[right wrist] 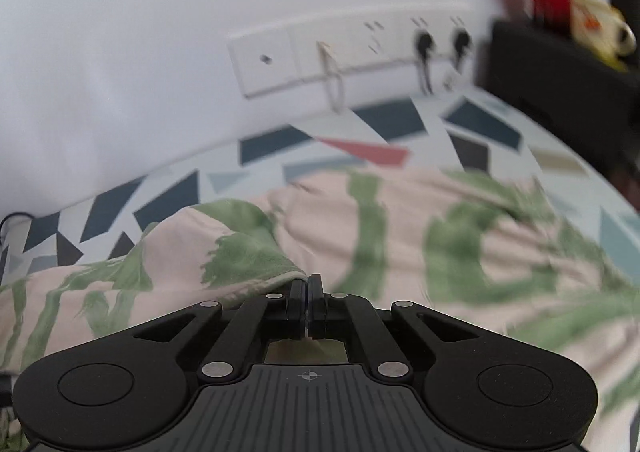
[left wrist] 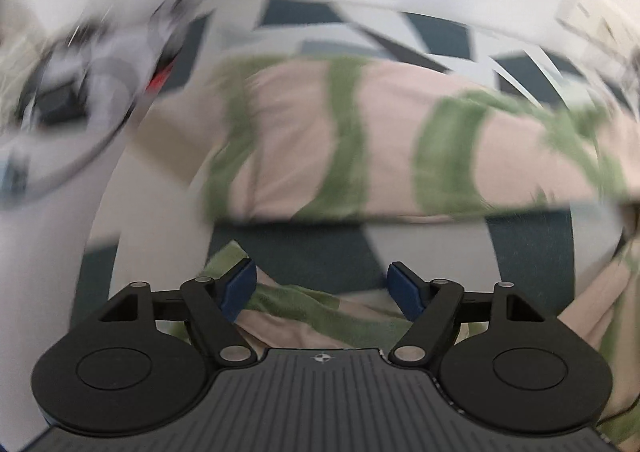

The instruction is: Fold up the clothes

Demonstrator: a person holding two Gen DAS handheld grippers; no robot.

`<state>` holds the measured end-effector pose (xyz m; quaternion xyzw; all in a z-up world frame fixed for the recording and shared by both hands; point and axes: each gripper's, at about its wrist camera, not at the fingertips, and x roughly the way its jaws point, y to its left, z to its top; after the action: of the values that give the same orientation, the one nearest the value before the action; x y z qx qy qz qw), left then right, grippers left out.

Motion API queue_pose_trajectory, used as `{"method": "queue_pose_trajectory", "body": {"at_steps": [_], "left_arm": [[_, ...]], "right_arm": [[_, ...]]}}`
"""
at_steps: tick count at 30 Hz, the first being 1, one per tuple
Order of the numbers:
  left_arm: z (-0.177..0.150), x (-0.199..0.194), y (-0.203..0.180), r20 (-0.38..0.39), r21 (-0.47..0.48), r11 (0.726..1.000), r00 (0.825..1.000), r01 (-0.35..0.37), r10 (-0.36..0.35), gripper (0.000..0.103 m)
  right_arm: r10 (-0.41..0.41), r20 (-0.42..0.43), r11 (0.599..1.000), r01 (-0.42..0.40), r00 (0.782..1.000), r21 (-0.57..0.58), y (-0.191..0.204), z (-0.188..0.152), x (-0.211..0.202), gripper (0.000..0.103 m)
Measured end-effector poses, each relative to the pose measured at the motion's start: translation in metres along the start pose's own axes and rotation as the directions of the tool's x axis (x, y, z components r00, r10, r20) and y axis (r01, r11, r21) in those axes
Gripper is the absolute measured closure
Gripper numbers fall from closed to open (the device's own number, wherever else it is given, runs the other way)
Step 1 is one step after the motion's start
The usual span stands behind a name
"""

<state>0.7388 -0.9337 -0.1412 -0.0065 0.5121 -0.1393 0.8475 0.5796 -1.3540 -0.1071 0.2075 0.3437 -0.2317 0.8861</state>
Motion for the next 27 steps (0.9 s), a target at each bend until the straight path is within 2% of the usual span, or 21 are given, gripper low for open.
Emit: {"method": "queue_pose_trajectory", "body": {"at_steps": [2,3,5,7,9,10,15,17,18,19,20,22,24,26,27], "left_arm": [[0.001,-0.003,0.018,0.000,-0.149,0.987,0.999,0.053,-0.053,0.029],[0.002,-0.004,0.026,0.007,-0.227,0.970,0.996,0.083,-0.083,0.028],[0.003,-0.001,0.045,0.031,-0.405,0.902,0.989,0.147,-0.147,0.028],[0.002,0.004,0.063,0.073,-0.565,0.798,0.976,0.209,-0.204,0.028],[0.004,0.011,0.069,0.099,-0.642,0.729,0.969,0.235,-0.225,0.028],[0.006,0.013,0.069,0.106,-0.655,0.717,0.968,0.239,-0.226,0.028],[0.016,0.019,0.063,0.169,-0.654,0.716,0.970,0.243,-0.175,0.034],[0.017,0.023,0.063,0.192,-0.674,0.697,0.969,0.243,-0.153,0.040],[0.017,0.024,0.064,0.200,-0.685,0.687,0.970,0.241,-0.141,0.056],[0.018,0.026,0.064,0.195,-0.696,0.679,0.972,0.233,-0.134,0.088],[0.019,0.029,0.066,0.172,-0.715,0.663,0.975,0.223,-0.142,0.103],[0.018,0.026,0.066,0.155,-0.750,0.632,0.981,0.195,-0.120,0.101],[0.021,0.011,0.062,0.176,-0.735,0.653,0.981,0.184,-0.079,0.102],[0.024,-0.015,0.059,0.228,-0.708,0.676,0.972,0.204,-0.054,0.102],[0.023,-0.031,0.060,0.262,-0.704,0.670,0.963,0.236,-0.065,0.102]], "right_arm": [[-0.012,-0.032,1.000,0.013,0.999,0.011,0.002,-0.007,0.005,0.102],[-0.012,-0.045,1.000,0.013,0.999,0.010,0.004,-0.011,0.008,0.102],[-0.002,-0.061,1.000,0.002,0.998,0.000,0.013,-0.016,0.014,0.102],[0.010,-0.065,1.000,-0.011,0.998,-0.018,0.022,-0.018,0.018,0.102],[0.020,-0.068,1.000,-0.022,0.997,-0.019,0.026,-0.018,0.020,0.102],[0.023,-0.070,1.000,-0.024,0.997,-0.016,0.027,-0.017,0.021,0.102],[0.019,-0.058,1.000,-0.018,0.998,0.020,0.022,-0.012,0.020,0.102],[0.016,-0.054,1.000,-0.015,0.998,0.026,0.021,-0.010,0.021,0.102],[0.015,-0.055,1.000,-0.014,0.998,0.027,0.021,-0.010,0.022,0.102],[0.014,-0.056,1.000,-0.013,0.998,0.028,0.021,-0.010,0.022,0.102],[0.018,-0.058,0.999,-0.016,0.998,0.034,0.021,-0.010,0.023,0.102],[0.030,-0.056,0.998,-0.027,0.998,0.050,0.022,-0.010,0.024,0.102],[0.033,-0.043,0.998,-0.031,0.999,0.049,0.023,-0.009,0.022,0.102],[0.038,-0.015,0.998,-0.037,0.999,0.047,0.023,-0.004,0.015,0.102],[0.046,0.007,0.997,-0.046,0.999,0.061,0.021,0.000,0.008,0.102]]}}
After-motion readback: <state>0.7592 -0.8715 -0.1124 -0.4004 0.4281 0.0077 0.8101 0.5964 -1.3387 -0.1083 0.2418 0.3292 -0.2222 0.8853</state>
